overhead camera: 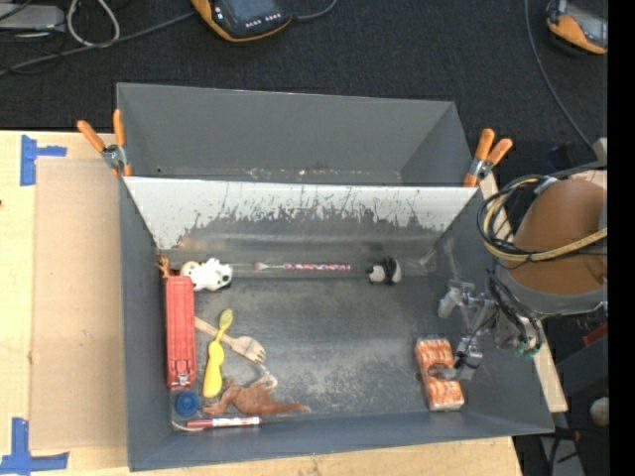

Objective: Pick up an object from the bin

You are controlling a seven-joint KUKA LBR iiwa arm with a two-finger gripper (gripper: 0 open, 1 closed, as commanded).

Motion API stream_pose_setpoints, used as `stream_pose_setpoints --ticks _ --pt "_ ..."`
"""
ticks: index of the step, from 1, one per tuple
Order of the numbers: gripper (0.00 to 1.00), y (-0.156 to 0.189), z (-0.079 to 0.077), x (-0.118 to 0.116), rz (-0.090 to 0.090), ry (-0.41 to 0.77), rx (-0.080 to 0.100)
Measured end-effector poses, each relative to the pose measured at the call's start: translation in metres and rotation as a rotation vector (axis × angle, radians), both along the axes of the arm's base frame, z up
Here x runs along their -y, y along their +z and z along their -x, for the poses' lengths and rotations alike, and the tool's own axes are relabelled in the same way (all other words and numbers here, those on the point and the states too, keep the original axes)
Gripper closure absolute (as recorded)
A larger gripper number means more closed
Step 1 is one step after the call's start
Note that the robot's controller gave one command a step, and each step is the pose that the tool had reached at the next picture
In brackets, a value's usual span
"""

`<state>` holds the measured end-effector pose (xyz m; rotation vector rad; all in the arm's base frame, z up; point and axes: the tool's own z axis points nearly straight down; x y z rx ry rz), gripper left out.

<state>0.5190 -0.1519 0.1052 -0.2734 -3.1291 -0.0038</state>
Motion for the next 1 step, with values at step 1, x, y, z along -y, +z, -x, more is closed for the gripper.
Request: stream_pose_setpoints --ticks 1 --pt "0.0 0.0 0.0 -0.0001 0.0 0.001 0.0"
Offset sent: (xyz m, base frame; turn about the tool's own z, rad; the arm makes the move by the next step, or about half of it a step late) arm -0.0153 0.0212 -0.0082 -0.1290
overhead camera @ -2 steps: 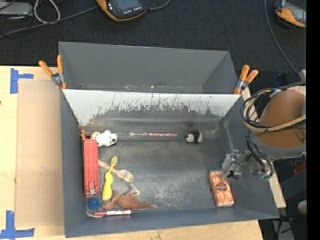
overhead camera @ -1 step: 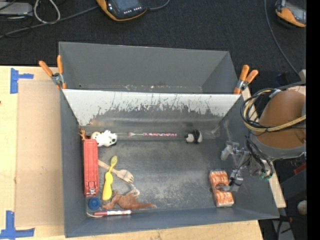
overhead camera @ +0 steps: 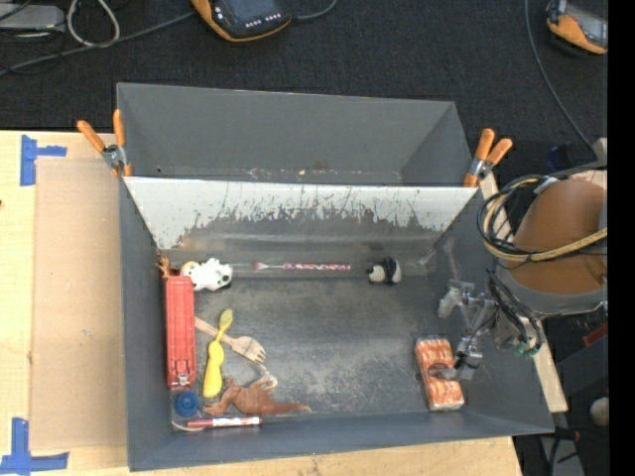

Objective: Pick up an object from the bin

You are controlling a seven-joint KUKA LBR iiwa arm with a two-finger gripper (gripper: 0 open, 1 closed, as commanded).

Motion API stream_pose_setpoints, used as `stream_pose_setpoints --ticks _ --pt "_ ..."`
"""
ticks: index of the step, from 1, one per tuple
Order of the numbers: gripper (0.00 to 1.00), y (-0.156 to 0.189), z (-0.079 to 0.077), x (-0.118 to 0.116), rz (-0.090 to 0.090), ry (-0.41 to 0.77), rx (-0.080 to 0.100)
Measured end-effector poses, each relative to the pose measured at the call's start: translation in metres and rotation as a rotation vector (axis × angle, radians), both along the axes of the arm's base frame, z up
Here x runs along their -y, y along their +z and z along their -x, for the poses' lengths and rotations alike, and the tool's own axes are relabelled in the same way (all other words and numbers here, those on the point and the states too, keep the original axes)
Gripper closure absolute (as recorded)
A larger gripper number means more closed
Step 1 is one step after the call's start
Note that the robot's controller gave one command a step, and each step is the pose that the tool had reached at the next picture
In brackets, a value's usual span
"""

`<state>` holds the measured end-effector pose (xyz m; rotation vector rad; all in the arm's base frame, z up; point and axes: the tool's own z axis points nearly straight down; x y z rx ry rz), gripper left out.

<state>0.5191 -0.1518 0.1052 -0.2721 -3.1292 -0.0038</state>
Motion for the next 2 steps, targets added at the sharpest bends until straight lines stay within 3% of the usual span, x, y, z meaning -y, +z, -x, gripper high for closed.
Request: stream_pose_setpoints --ticks 1,2 --pt "0.0 -0.005 0.009 -0.01 0.0 0.06 0.0" --pt "1.0 -0.013 0.024 -0.027 -0.001 0.191 -0.001"
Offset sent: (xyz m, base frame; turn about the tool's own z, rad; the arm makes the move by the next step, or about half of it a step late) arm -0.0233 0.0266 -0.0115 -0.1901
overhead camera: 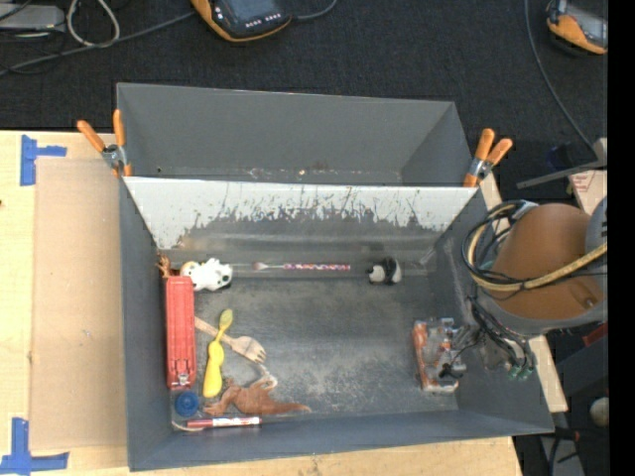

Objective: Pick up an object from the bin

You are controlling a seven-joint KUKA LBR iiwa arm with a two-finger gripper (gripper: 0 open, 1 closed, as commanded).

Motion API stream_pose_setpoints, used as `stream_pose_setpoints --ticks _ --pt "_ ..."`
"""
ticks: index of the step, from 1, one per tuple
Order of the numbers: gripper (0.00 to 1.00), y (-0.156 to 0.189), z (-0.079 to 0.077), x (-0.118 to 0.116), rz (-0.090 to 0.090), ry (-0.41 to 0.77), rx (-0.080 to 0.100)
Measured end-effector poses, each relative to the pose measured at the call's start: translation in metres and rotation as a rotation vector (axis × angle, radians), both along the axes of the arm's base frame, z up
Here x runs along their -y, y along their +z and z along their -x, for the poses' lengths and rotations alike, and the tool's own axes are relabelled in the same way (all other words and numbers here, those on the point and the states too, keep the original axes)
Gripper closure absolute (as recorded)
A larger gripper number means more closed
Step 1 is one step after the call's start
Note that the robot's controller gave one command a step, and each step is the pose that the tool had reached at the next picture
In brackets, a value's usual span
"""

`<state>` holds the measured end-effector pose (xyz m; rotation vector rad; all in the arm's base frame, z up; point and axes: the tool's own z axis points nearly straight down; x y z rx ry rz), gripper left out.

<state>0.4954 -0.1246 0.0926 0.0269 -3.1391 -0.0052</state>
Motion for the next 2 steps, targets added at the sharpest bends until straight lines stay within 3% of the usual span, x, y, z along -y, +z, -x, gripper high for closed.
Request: stream_pose_setpoints --ticks 1,2 --pt "1.0 0.0 0.0 0.0 0.0 0.0 0.0" --pt "0.0 -0.007 -0.046 -0.003 -0.001 -0.056 0.0"
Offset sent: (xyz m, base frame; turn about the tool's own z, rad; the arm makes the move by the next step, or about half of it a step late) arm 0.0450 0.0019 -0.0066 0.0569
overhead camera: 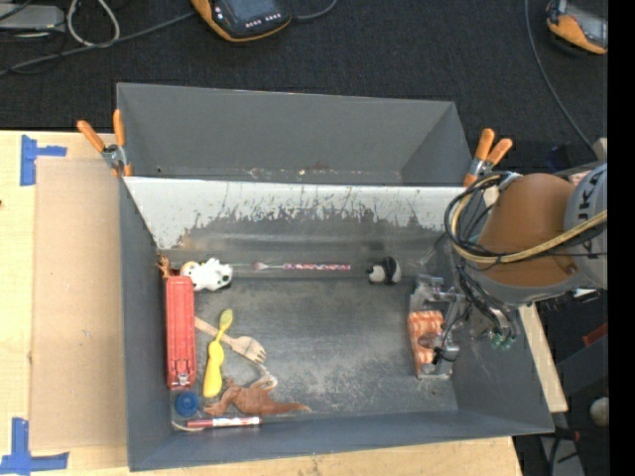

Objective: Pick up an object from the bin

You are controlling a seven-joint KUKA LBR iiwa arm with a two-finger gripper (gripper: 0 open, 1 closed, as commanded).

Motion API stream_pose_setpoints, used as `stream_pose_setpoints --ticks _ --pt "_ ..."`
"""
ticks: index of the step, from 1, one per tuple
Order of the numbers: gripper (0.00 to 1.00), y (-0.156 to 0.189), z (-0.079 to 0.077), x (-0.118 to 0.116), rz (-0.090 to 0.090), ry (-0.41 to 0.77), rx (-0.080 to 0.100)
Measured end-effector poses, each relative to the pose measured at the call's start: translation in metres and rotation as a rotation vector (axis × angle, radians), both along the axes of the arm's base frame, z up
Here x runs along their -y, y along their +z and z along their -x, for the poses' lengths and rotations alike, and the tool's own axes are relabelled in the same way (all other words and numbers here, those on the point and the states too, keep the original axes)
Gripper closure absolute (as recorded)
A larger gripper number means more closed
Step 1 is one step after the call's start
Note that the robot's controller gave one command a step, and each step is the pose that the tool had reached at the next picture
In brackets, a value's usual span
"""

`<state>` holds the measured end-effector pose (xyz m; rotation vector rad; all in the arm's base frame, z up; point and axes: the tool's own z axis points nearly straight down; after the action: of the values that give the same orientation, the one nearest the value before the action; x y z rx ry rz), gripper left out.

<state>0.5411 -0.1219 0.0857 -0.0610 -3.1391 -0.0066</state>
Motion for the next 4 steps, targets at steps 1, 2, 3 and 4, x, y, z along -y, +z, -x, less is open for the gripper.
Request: stream_pose_setpoints --ticks 1,2,3,4 --pt "0.0 0.0 0.0 0.0 0.0 0.001 0.0" --pt "0.0 0.04 0.005 0.012 -0.001 0.098 -0.001" --pt "0.0 0.076 0.016 0.014 -0.002 -0.007 -0.004" --pt "0.0 0.07 0.016 -0.001 -0.001 0.128 0.0"
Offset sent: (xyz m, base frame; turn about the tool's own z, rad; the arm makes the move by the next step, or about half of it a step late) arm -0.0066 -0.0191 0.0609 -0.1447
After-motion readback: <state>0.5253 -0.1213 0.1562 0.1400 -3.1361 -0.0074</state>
